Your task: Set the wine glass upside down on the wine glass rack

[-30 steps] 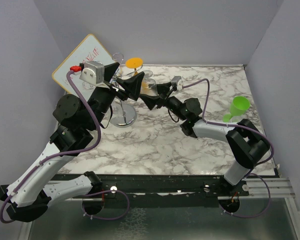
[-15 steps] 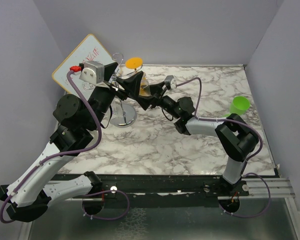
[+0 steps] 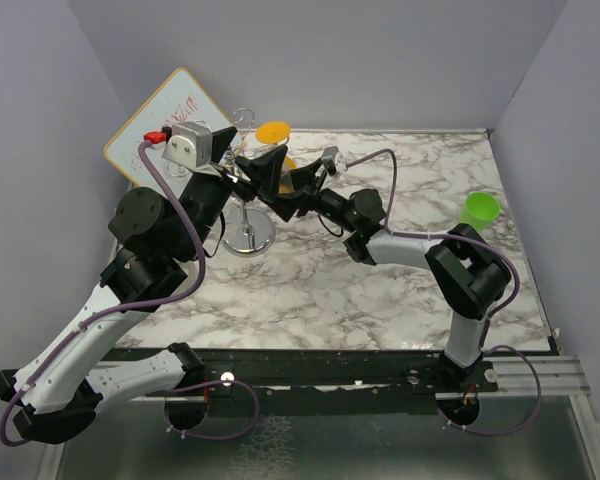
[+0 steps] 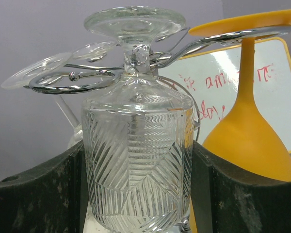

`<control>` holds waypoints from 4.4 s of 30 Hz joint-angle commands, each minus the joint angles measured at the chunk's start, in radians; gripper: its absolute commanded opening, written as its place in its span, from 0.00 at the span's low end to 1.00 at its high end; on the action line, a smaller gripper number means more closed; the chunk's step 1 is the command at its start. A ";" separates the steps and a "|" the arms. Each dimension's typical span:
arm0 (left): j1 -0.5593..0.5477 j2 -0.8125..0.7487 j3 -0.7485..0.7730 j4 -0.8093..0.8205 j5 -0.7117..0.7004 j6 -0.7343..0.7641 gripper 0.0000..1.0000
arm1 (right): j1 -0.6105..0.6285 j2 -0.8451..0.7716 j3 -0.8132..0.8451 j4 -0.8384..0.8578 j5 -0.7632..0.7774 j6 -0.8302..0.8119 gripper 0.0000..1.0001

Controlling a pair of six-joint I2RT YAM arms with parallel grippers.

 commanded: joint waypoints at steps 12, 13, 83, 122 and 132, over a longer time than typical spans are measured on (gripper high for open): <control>0.004 -0.016 0.003 -0.026 -0.041 0.008 0.99 | 0.014 0.046 0.106 0.031 -0.143 0.066 0.01; 0.004 -0.017 0.001 -0.025 -0.042 0.010 0.99 | 0.014 0.046 0.106 0.031 -0.157 0.069 0.01; 0.004 -0.059 -0.036 -0.052 -0.062 0.025 0.99 | 0.022 -0.098 -0.111 0.019 0.012 -0.033 0.99; 0.004 -0.244 -0.254 -0.114 0.289 -0.004 0.99 | -0.008 -0.767 0.268 -1.900 1.298 -0.064 0.92; 0.003 -0.206 -0.280 -0.149 0.243 -0.012 0.99 | -0.404 -0.548 0.356 -1.879 0.999 -0.031 0.90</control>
